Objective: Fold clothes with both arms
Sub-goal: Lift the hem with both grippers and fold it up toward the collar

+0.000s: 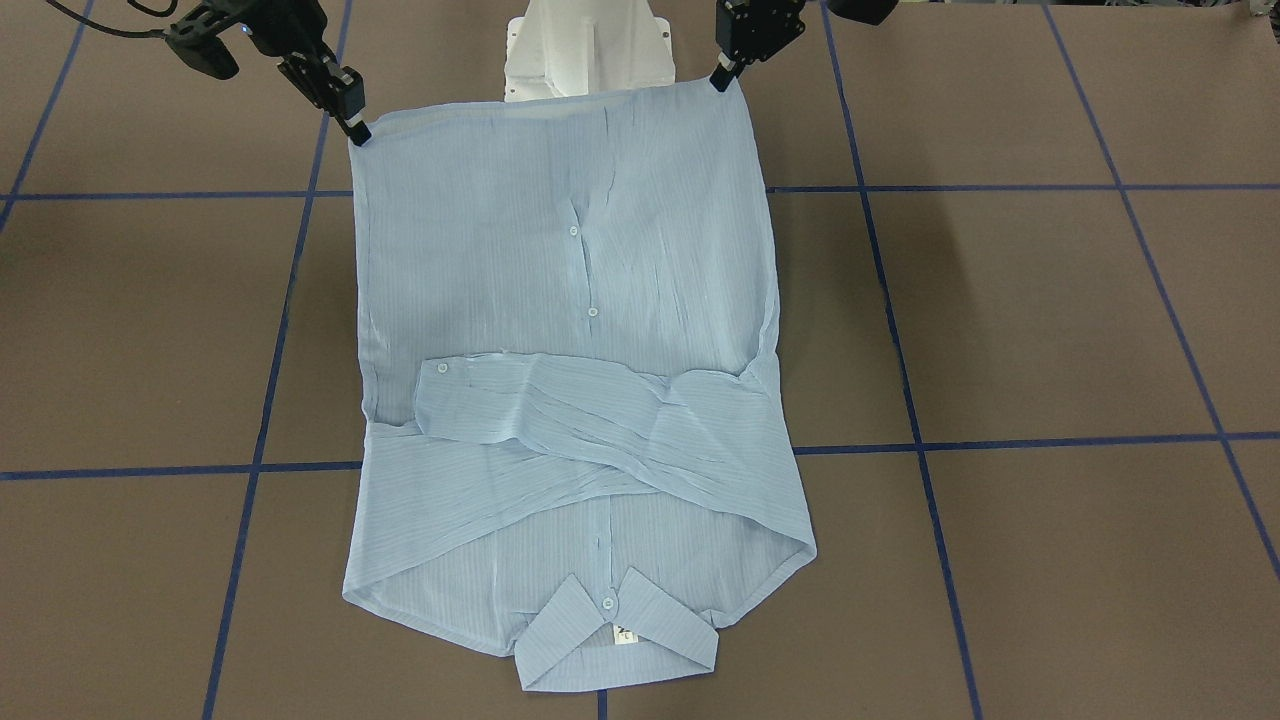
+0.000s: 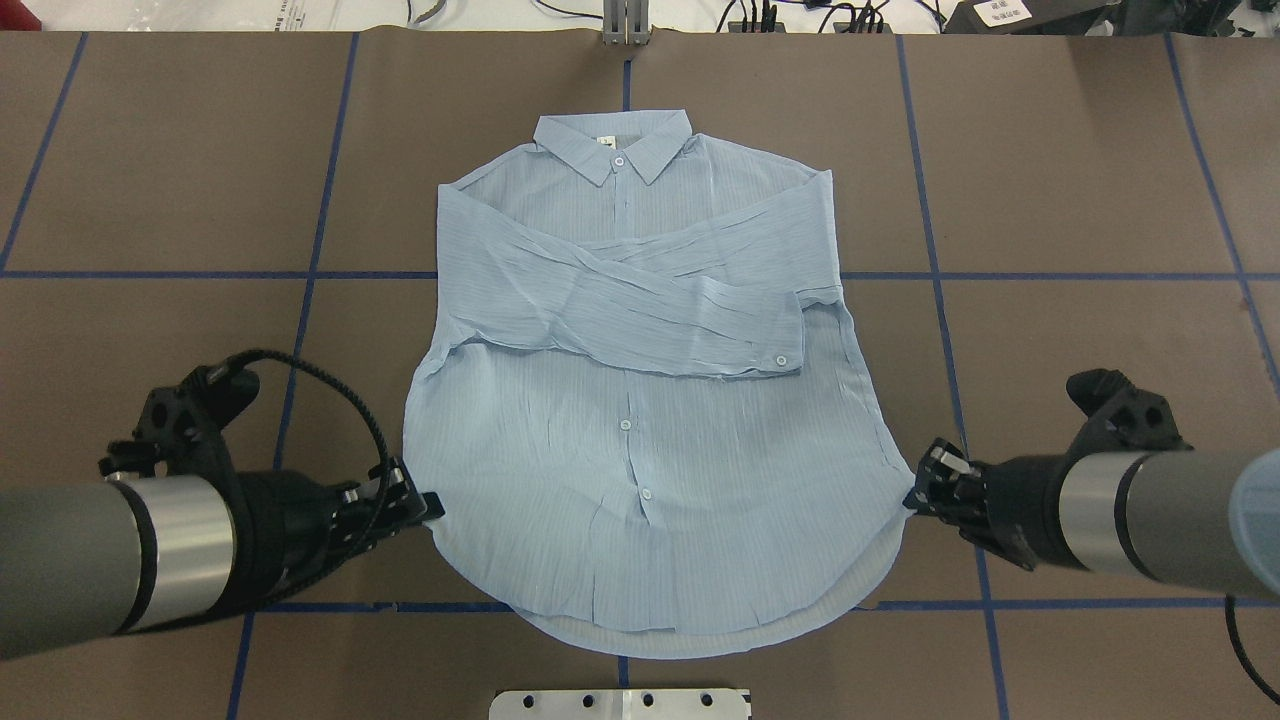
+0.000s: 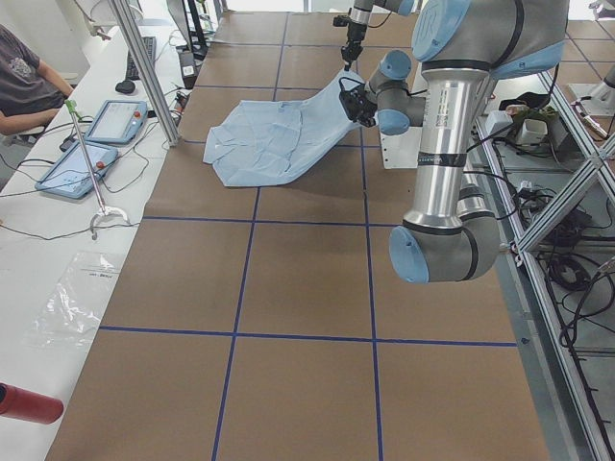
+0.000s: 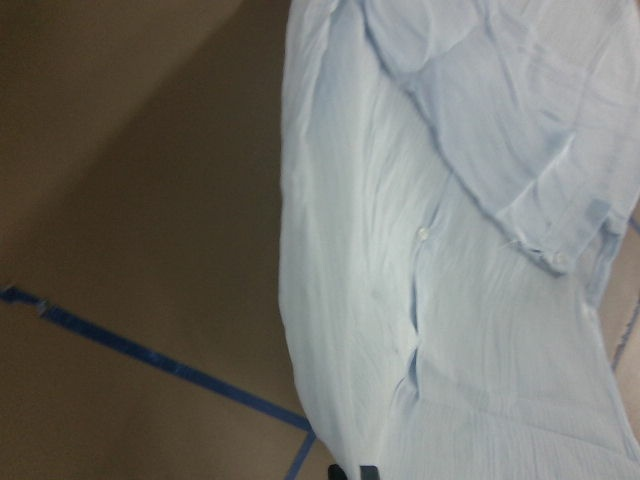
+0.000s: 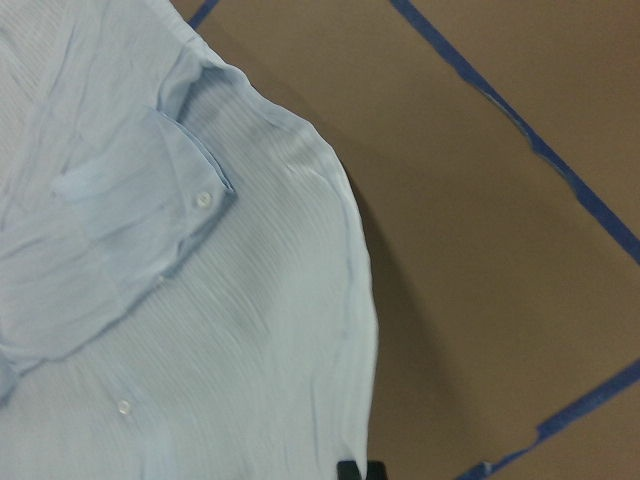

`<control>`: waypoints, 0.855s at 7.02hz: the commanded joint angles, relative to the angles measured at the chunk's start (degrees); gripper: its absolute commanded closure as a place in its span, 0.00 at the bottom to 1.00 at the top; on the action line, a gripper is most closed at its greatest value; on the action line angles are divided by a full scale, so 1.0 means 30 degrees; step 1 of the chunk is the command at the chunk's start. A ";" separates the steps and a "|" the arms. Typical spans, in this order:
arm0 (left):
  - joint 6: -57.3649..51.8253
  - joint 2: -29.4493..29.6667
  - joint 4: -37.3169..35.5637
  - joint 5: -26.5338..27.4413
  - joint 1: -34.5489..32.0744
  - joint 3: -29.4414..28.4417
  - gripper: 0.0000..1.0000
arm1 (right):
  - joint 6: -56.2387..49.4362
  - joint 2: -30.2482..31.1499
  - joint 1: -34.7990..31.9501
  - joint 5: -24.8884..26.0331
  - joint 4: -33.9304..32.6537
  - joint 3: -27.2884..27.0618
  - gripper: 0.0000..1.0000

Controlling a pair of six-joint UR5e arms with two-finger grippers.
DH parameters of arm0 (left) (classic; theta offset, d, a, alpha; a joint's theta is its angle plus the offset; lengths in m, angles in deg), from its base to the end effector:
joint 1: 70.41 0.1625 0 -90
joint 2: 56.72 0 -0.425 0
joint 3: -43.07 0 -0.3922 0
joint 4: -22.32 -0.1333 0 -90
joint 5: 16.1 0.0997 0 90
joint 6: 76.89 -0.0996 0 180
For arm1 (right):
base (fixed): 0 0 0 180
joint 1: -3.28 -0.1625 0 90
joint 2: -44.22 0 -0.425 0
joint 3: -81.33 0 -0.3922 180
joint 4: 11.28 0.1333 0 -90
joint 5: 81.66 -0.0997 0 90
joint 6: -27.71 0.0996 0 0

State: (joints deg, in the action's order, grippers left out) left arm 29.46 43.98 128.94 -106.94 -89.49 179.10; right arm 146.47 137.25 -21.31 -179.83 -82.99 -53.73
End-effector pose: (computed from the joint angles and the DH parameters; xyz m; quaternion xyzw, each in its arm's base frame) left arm 0.3520 -0.2613 0.1852 0.0084 0.5972 -0.2399 0.7653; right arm -0.3177 -0.2764 0.2865 -0.0798 -0.4986 0.3552 0.7867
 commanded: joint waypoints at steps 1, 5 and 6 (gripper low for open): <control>-0.4638 0.3332 -0.0207 -0.2133 -0.4515 -0.4678 1.00 | -0.1516 -0.4820 -0.4965 -0.3732 -0.1310 0.4185 1.00; -0.7970 0.5483 0.3962 -0.2559 -0.8020 -1.2945 1.00 | -0.7762 -1.0252 -0.8175 -0.3516 -0.3137 1.2268 1.00; -0.7999 0.6532 0.5926 -0.2530 -0.8402 -1.5723 1.00 | -0.7741 -1.1977 -0.8412 -0.3457 -0.2846 1.4993 1.00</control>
State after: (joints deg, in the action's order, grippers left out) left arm 5.85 60.41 139.82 -114.61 -113.04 141.35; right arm 124.87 107.00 -45.14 -190.41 -92.22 -18.37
